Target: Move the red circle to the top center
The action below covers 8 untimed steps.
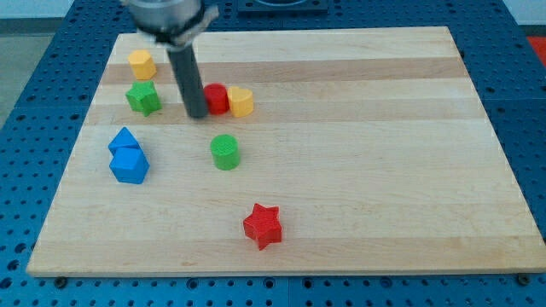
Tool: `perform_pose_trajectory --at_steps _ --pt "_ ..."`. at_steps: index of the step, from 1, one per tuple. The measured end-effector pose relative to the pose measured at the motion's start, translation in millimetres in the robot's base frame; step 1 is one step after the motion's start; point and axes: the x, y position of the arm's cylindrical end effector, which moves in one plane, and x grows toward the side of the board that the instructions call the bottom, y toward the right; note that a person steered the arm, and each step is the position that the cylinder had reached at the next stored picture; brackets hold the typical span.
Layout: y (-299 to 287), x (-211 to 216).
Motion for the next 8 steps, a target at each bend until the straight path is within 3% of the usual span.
perform_pose_trajectory --at_steps 1,3,6,7,8 --pt "0.0 -53.1" --pt "0.1 -53.9" --pt "12.4 -8.2" --pt "25.3 -35.1" --pt "29.8 -35.9"
